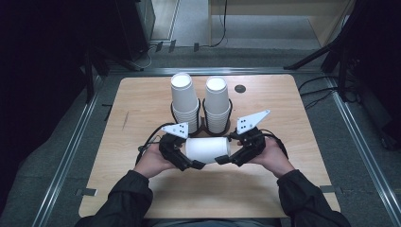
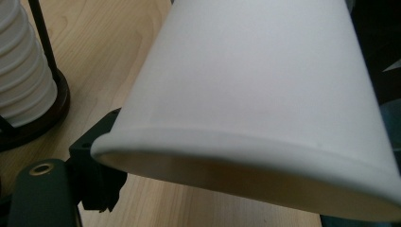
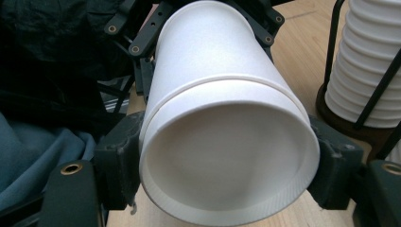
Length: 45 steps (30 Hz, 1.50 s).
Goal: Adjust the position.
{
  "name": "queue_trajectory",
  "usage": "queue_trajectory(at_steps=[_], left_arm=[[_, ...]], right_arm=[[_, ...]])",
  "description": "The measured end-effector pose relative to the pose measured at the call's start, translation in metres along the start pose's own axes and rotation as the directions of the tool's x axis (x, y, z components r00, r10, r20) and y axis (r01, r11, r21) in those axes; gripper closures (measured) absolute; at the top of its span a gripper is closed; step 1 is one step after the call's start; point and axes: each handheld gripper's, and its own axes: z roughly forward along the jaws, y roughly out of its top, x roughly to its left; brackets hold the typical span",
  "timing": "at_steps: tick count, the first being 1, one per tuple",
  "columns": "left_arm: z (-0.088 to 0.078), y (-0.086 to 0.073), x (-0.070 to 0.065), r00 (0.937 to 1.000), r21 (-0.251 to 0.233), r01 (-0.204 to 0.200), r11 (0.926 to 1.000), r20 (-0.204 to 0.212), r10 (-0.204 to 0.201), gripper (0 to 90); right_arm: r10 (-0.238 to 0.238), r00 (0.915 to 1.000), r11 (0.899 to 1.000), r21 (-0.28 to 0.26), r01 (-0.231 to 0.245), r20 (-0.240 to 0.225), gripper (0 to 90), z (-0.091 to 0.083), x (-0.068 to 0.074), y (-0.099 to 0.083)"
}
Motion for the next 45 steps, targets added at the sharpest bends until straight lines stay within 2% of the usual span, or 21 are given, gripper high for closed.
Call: queue_trajectory(at_steps=[2, 4, 7, 13, 15, 18, 21, 26, 30, 33, 35, 37, 45], left_arm=[[0.0, 0.001, 0.0, 1.0, 0.011, -0.006, 0.9999, 0.006, 0.006, 13.6], [-0.001, 0.001, 0.0, 1.0, 0.02, -0.008, 0.9998, 0.001, 0.008, 13.9], [-0.005, 0.0, 0.001, 0.9999, 0.044, -0.01, 0.999, -0.012, 0.011, 14.0], [-0.014, -0.002, 0.003, 0.9983, 0.08, -0.004, 0.9968, -0.057, 0.009, 14.0], [-0.013, -0.002, 0.006, 0.9983, 0.109, 0.016, 0.9939, -0.057, -0.009, 13.8], [-0.012, 0.0, 0.007, 0.9967, 0.16, 0.003, 0.9872, -0.08, 0.01, 13.8], [-0.009, 0.002, 0.007, 0.9948, 0.187, -0.002, 0.9824, -0.1, 0.021, 13.8], [0.002, 0.003, 0.005, 0.9901, 0.279, -0.023, 0.96, -0.126, 0.06, 13.7], [0.012, 0.005, 0.005, 0.9901, 0.329, -0.013, 0.9442, -0.128, 0.058, 13.7], [0.018, 0.006, 0.005, 0.9925, 0.351, -0.005, 0.9363, -0.112, 0.048, 13.6], [0.022, 0.007, 0.003, 0.9916, 0.367, -0.018, 0.93, -0.113, 0.064, 13.5], [0.026, 0.008, 0.002, 0.9907, 0.376, -0.01, 0.9265, -0.122, 0.061, 13.5], [0.039, 0.013, 0.0, 0.9917, 0.418, -0.026, 0.9081, -0.104, 0.076, 13.5]], right_arm=[[0.003, 1.0, 1.0, 0.015, -0.003, -0.002, 23.7, 0.0, 0.0, 0.0], [0.011, 0.9999, 1.0, 0.019, -0.011, 0.002, 11.9, 0.0, 0.001, 0.002], [0.015, 0.9987, 0.999, 0.051, -0.017, 0.048, 11.6, -0.001, 0.003, 0.002], [0.006, 0.9956, 0.992, 0.121, -0.017, 0.093, 12.0, -0.005, 0.002, -0.004], [-0.009, 0.9927, 0.99, 0.143, -0.008, 0.12, 13.3, -0.007, 0.002, -0.005], [-0.018, 0.9901, 0.986, 0.166, -0.005, 0.139, 13.3, -0.007, 0.001, -0.007], [-0.02, 0.9869, 0.983, 0.186, -0.01, 0.16, 13.3, -0.008, 0.0, -0.009], [-0.041, 0.9837, 0.978, 0.21, 0.003, 0.175, 13.3, -0.006, 0.002, -0.01], [-0.058, 0.9823, 0.973, 0.231, 0.016, 0.178, 13.4, -0.001, 0.002, -0.01], [-0.072, 0.9811, 0.969, 0.247, 0.026, 0.179, 13.4, 0.004, 0.004, -0.01], [-0.077, 0.9807, 0.966, 0.257, 0.029, 0.18, 13.5, 0.006, 0.005, -0.01], [-0.085, 0.9803, 0.963, 0.267, 0.035, 0.178, 13.5, 0.008, 0.006, -0.01], [-0.107, 0.9813, 0.949, 0.309, 0.053, 0.16, 13.5, 0.018, 0.01, -0.012]])
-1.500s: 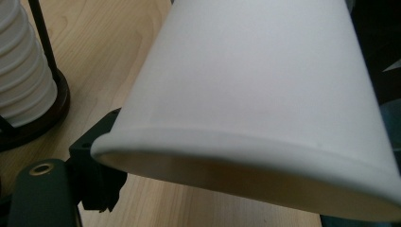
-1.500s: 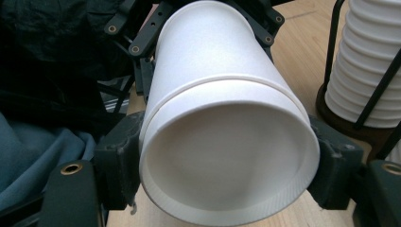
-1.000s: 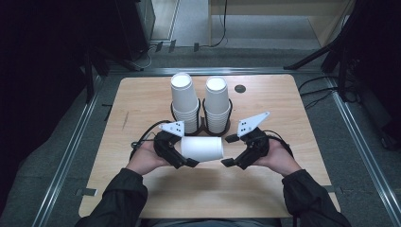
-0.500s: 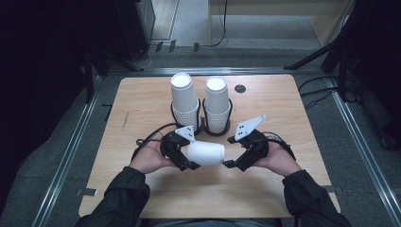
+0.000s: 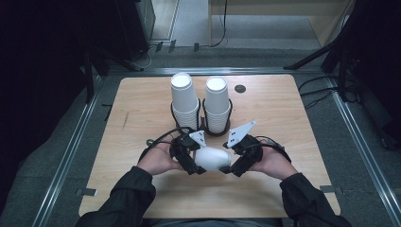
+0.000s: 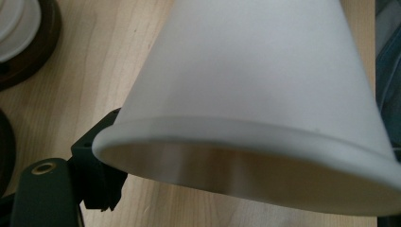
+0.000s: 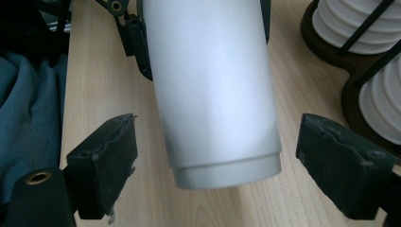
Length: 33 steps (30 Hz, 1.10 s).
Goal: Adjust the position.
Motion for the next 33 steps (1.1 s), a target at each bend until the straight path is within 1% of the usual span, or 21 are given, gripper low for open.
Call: queue_trajectory(at_steps=[3, 4, 5, 7, 9, 13, 15, 16, 17, 19, 21, 22, 23, 26, 27, 29, 30, 31, 32, 33], left_arm=[[0.003, 0.004, -0.002, 0.9999, 0.009, -0.011, 0.9999, 0.003, 0.011, 13.5], [0.004, 0.005, -0.003, 1.0, 0.009, -0.008, 0.9999, -0.002, 0.008, 13.5], [0.004, 0.006, -0.003, 0.9998, 0.012, -0.018, 0.9998, 0.0, 0.018, 13.5], [0.005, 0.007, -0.004, 0.9999, 0.007, -0.016, 0.9999, 0.004, 0.016, 13.5], [0.005, 0.009, -0.004, 0.9998, 0.008, -0.016, 0.9998, 0.011, 0.016, 13.5], [0.005, 0.009, -0.005, 0.9998, 0.011, -0.015, 0.9998, 0.01, 0.014, 13.4], [0.005, 0.01, -0.005, 0.9998, 0.007, -0.011, 0.9999, 0.013, 0.011, 13.3], [0.004, 0.009, -0.005, 0.9999, 0.002, -0.001, 1.0, 0.017, 0.001, 13.3], [0.004, 0.009, -0.005, 0.9999, 0.002, 0.001, 1.0, 0.016, -0.001, 13.1], [0.004, 0.008, -0.005, 0.9997, 0.004, -0.001, 1.0, 0.023, 0.001, 12.6], [0.002, 0.007, -0.005, 0.9996, -0.005, 0.004, 1.0, 0.029, -0.004, 11.8], [0.002, 0.007, -0.005, 0.9993, 0.0, 0.003, 1.0, 0.037, -0.003, 11.7], [0.001, 0.007, -0.006, 0.9994, -0.001, -0.001, 1.0, 0.035, 0.001, 11.7], [0.001, 0.007, -0.006, 0.9994, -0.003, 0.001, 1.0, 0.035, -0.001, 10.2], [0.0, 0.007, -0.005, 0.9994, -0.004, -0.008, 1.0, 0.035, 0.008, 9.8], [-0.001, 0.006, -0.006, 0.9995, -0.019, -0.017, 0.9997, 0.027, 0.018, 8.5], [-0.002, 0.005, -0.005, 0.9991, -0.032, -0.022, 0.9993, 0.034, 0.023, 7.3], [-0.004, 0.004, -0.005, 0.9985, -0.049, -0.037, 0.9981, 0.037, 0.039, 6.8], [-0.005, 0.003, -0.005, 0.9986, -0.06, -0.043, 0.9973, 0.029, 0.045, 5.4], [-0.006, 0.001, -0.003, 0.9988, -0.069, -0.039, 0.9969, 0.026, 0.041, 4.2]], right_arm=[[-0.01, 0.9999, 1.0, 0.02, 0.01, 0.003, 13.5, 0.005, 0.001, 0.0], [-0.014, 0.9999, 0.999, 0.034, 0.014, 0.003, 13.5, 0.008, 0.002, 0.0], [-0.017, 0.9999, 0.999, 0.043, 0.017, 0.003, 13.5, 0.009, 0.002, 0.0], [-0.036, 0.9994, 0.997, 0.068, 0.035, 0.004, 13.5, 0.015, 0.004, 0.0], [-0.039, 0.9992, 0.996, 0.083, 0.038, 0.006, 13.6, 0.019, 0.005, 0.001], [-0.038, 0.9993, 0.995, 0.091, 0.038, 0.002, 14.0, 0.026, 0.005, 0.004], [-0.048, 0.9989, 0.994, 0.095, 0.048, -0.001, 14.6, 0.029, 0.005, 0.006], [-0.051, 0.9987, 0.994, 0.1, 0.051, 0.001, 17.0, 0.031, 0.005, 0.006], [-0.057, 0.9984, 0.993, 0.105, 0.057, -0.003, 21.3, 0.031, 0.005, 0.007], [-0.062, 0.9981, 0.993, 0.101, 0.061, 0.001, 22.0, 0.031, 0.006, 0.007], [-0.077, 0.997, 0.992, 0.098, 0.077, -0.001, 22.3, 0.03, 0.006, 0.008], [-0.071, 0.9974, 0.993, 0.097, 0.072, -0.006, 22.4, 0.03, 0.007, 0.008], [-0.078, 0.9969, 0.993, 0.091, 0.078, -0.011, 22.5, 0.03, 0.007, 0.009], [-0.068, 0.9975, 0.993, 0.093, 0.07, -0.02, 22.4, 0.029, 0.008, 0.009], [-0.072, 0.9973, 0.994, 0.087, 0.073, -0.015, 22.3, 0.029, 0.007, 0.009], [-0.073, 0.9972, 0.994, 0.081, 0.074, -0.015, 22.2, 0.027, 0.006, 0.008], [-0.073, 0.9973, 0.994, 0.079, 0.073, -0.01, 22.1, 0.026, 0.006, 0.008], [-0.071, 0.9974, 0.995, 0.074, 0.072, -0.012, 22.1, 0.025, 0.005, 0.007], [-0.07, 0.9975, 0.995, 0.067, 0.07, -0.009, 22.1, 0.023, 0.005, 0.007], [-0.065, 0.9979, 0.996, 0.064, 0.065, -0.006, 22.1, 0.022, 0.004, 0.007]])
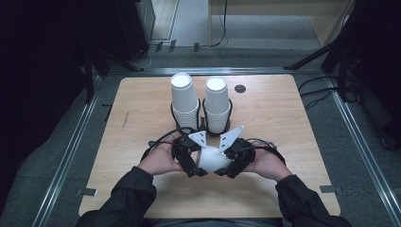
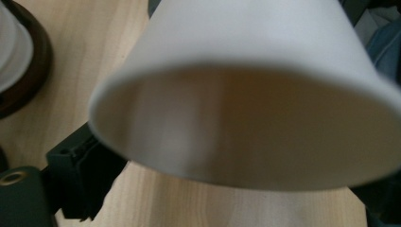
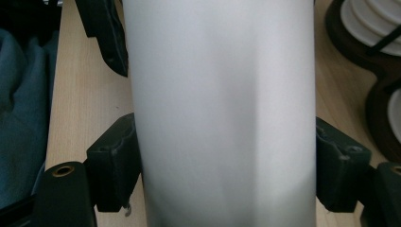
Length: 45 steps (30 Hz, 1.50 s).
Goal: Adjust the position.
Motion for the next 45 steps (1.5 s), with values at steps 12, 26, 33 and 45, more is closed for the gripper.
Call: queue_trajectory(at_steps=[12, 26, 33, 45], left_arm=[[-0.014, -0.009, 0.005, 0.9971, -0.071, 0.068, 0.9952, -0.03, -0.07, 2.1], [-0.029, -0.016, 0.008, 0.9908, -0.19, 0.131, 0.9731, -0.011, -0.135, 13.5], [-0.031, -0.014, 0.006, 0.9915, -0.235, 0.129, 0.9633, 0.018, -0.129, 13.5], [-0.024, -0.004, 0.001, 0.9902, -0.285, 0.136, 0.9487, 0.068, -0.122, 12.5]], right_arm=[[0.044, 0.9986, 0.998, -0.053, -0.042, 0.029, 21.9, -0.018, -0.007, -0.008], [0.1, 0.9944, 0.981, -0.167, -0.093, 0.034, 21.9, -0.044, -0.014, -0.017], [0.109, 0.994, 0.965, -0.241, -0.106, -0.002, 21.9, -0.049, -0.016, -0.02], [0.076, 0.996, 0.966, -0.242, -0.085, -0.047, 21.9, -0.034, -0.011, -0.011]])
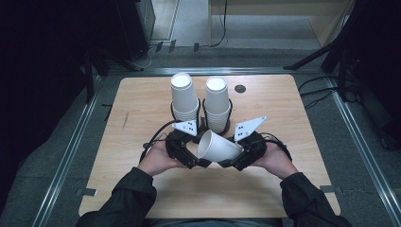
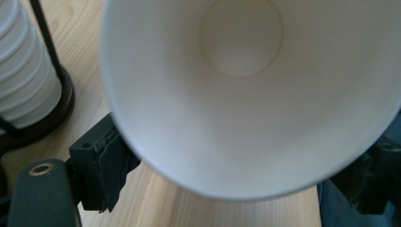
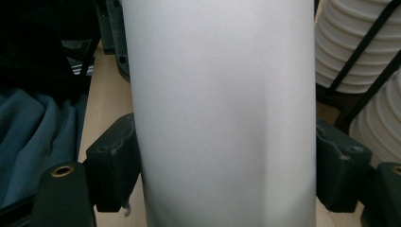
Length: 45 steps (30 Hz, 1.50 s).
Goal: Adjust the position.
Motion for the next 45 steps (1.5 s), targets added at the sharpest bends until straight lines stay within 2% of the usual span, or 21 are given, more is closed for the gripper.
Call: queue_trajectory(at_steps=[9, 12, 15, 23, 35, 40, 41, 42, 45], left_arm=[[0.003, 0.001, 0.001, 0.999, -0.032, 0.038, 0.9988, 0.022, -0.038, 8.6], [0.003, 0.002, 0.0, 0.9994, -0.025, 0.031, 0.9992, 0.018, -0.03, 9.6], [0.002, 0.001, 0.001, 0.9987, -0.003, 0.039, 0.9992, 0.031, -0.039, 12.6], [0.001, 0.002, 0.003, 0.9981, 0.011, 0.041, 0.9991, 0.045, -0.042, 16.2], [-0.002, 0.003, 0.003, 0.9986, 0.011, 0.036, 0.9993, 0.037, -0.037, 16.6], [-0.008, 0.002, 0.006, 0.9986, -0.008, 0.04, 0.9992, 0.036, -0.04, 16.5], [-0.009, 0.002, 0.005, 0.999, -0.01, 0.038, 0.9992, 0.024, -0.038, 16.5], [-0.01, 0.002, 0.006, 0.9987, -0.009, 0.04, 0.9991, 0.033, -0.04, 16.5], [-0.013, 0.001, 0.006, 0.9988, -0.003, 0.041, 0.9992, 0.026, -0.041, 16.5]], right_arm=[[-0.014, 0.9998, 1.0, 0.013, 0.014, -0.013, 21.9, 0.008, 0.002, 0.002], [-0.013, 0.9998, 1.0, 0.019, 0.014, -0.016, 22.0, 0.009, 0.002, 0.002], [-0.019, 0.9997, 0.999, 0.028, 0.019, -0.017, 22.5, 0.01, 0.003, 0.002], [-0.015, 0.9998, 0.999, 0.03, 0.015, -0.012, 22.7, 0.01, 0.002, 0.002], [0.018, 0.9998, 0.999, 0.05, -0.018, -0.003, 20.7, 0.011, 0.003, 0.004], [0.05, 0.9988, 0.997, 0.055, -0.05, -0.003, 15.4, 0.008, 0.001, 0.003], [0.051, 0.9987, 0.997, 0.05, -0.051, 0.003, 14.4, 0.007, 0.0, 0.002], [0.053, 0.9986, 0.997, 0.047, -0.053, 0.0, 13.8, 0.006, 0.0, 0.002], [0.055, 0.9984, 0.997, 0.046, -0.056, 0.011, 13.6, 0.002, -0.001, 0.001]])
